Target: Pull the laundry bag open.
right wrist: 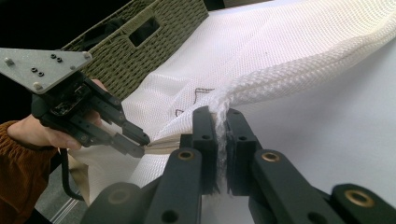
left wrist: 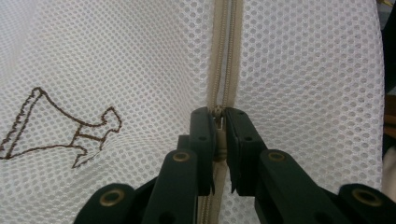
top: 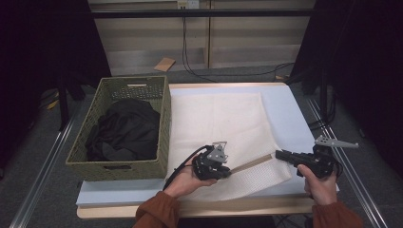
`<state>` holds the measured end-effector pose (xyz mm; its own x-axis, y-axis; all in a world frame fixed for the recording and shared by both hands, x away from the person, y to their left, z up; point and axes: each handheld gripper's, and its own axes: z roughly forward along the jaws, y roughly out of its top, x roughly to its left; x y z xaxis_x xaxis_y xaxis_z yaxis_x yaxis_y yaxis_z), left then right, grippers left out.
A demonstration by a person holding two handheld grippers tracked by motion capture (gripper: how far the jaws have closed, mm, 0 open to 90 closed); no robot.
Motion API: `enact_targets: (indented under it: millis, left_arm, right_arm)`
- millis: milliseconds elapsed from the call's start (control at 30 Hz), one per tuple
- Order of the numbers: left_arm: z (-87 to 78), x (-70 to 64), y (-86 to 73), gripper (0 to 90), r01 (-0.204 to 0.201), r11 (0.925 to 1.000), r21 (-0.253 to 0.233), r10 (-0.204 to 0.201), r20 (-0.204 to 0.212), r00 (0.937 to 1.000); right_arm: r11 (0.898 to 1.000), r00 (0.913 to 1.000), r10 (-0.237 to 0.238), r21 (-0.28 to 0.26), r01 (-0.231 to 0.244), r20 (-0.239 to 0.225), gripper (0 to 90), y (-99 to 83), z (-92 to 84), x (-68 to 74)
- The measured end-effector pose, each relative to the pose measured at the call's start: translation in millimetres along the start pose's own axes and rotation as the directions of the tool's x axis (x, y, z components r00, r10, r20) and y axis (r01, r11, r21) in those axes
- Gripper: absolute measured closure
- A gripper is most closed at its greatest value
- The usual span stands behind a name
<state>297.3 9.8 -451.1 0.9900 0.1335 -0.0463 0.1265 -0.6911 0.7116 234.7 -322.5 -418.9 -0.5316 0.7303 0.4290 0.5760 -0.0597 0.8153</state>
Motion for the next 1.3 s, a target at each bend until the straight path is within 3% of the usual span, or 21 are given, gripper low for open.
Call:
enact_targets:
  millis: [400, 500, 900, 1167, 1267, 1300]
  left_arm:
    - [-9.8, -3.6, -6.9, 81.9, 0.000, 1.0000, -0.006, 0.000, -0.034, 0.9994]
    - [-11.7, -3.4, -9.3, 81.8, 0.021, 0.9995, -0.023, -0.022, -0.039, 0.9990]
    - [-16.7, -4.6, -13.9, 81.9, 0.016, 0.9999, 0.005, -0.015, -0.056, 0.9983]
    - [-20.9, -4.2, -26.5, 81.8, 0.050, 0.9987, -0.011, -0.051, -0.068, 0.9964]
    - [-25.6, -3.3, -29.4, 81.9, 0.047, 0.9988, 0.016, -0.045, -0.086, 0.9953]
    - [-26.2, -2.8, -30.7, 81.9, 0.048, 0.9989, 0.004, -0.047, -0.084, 0.9954]
  right_arm:
    - [1.000, 1.0000, 0.003, -0.003, -0.003, 0.003, 84.9, -1.7, -0.4, 0.0]
    - [1.000, 1.0000, 0.001, 0.004, -0.001, 0.000, 84.9, -1.7, -0.2, 1.3]
    - [1.000, 1.0000, 0.002, 0.001, -0.002, -0.007, 84.9, -2.5, -2.1, -0.6]
    - [1.000, 1.0000, 0.006, -0.004, -0.006, 0.004, 84.9, -2.5, -5.0, -0.9]
    - [1.000, 1.0000, 0.004, -0.007, -0.004, 0.009, 84.9, -2.0, -4.2, -1.3]
    - [1.000, 1.0000, 0.006, -0.005, -0.006, 0.007, 84.9, -2.1, -3.7, -1.2]
